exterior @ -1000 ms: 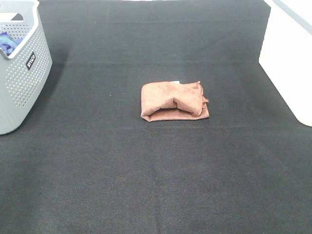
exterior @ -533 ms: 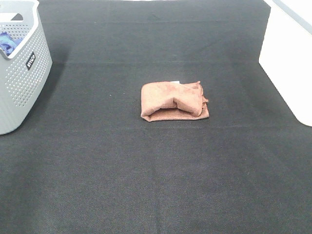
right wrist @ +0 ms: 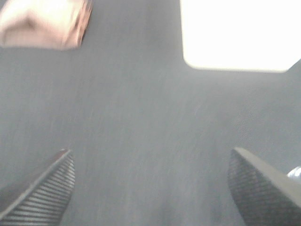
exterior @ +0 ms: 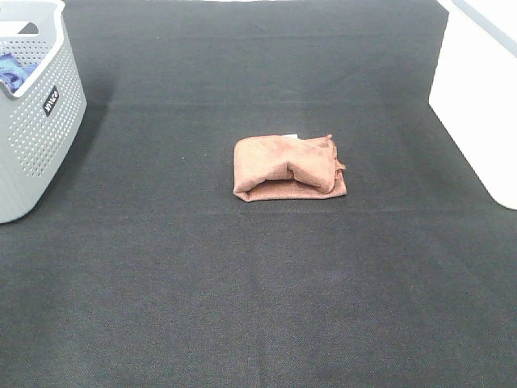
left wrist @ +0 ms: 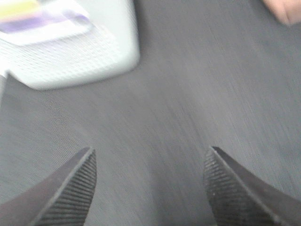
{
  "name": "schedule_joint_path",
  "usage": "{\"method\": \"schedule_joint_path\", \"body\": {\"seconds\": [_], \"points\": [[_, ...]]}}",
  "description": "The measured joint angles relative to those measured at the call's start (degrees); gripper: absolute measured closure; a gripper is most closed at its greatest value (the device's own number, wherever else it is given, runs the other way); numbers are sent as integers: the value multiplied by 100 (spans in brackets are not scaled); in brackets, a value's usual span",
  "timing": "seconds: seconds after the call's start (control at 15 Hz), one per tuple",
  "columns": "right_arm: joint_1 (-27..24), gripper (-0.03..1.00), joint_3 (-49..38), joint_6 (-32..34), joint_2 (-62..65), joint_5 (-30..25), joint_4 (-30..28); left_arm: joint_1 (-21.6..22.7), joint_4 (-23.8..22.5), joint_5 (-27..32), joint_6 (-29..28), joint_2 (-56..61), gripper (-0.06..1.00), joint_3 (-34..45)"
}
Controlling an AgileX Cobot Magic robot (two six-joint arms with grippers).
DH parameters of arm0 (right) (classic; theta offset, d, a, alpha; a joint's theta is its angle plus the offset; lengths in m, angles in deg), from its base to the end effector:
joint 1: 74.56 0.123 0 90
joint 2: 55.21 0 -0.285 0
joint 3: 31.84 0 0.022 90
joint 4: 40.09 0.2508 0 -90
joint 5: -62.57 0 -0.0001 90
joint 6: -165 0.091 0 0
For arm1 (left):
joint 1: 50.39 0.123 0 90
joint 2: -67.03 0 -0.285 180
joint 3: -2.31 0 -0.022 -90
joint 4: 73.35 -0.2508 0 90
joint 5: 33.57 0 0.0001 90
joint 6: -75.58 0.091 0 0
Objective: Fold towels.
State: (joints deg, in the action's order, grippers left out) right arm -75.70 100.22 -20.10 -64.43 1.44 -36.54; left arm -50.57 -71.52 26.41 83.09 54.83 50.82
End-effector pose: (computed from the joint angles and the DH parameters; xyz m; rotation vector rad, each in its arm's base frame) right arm -0.0024 0.0050 0.2801 -0.0739 2.0616 0.0072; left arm 0.0076 -0.0025 0.2786 0.1410 2.1015 0.0380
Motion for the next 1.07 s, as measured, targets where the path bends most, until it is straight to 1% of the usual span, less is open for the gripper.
{"method": "schedule_joint_path", "body": {"seconds": [0.13, 0.2, 1.07], "points": [[0, 13, 0, 0, 172, 0, 34, 206, 0, 11, 0, 435, 31, 0], [0, 13, 0, 0, 183, 0, 34, 229, -6, 11, 0, 458, 31, 0], [0, 13, 0, 0, 183, 0, 40, 229, -17, 11, 6, 458, 31, 0]]}}
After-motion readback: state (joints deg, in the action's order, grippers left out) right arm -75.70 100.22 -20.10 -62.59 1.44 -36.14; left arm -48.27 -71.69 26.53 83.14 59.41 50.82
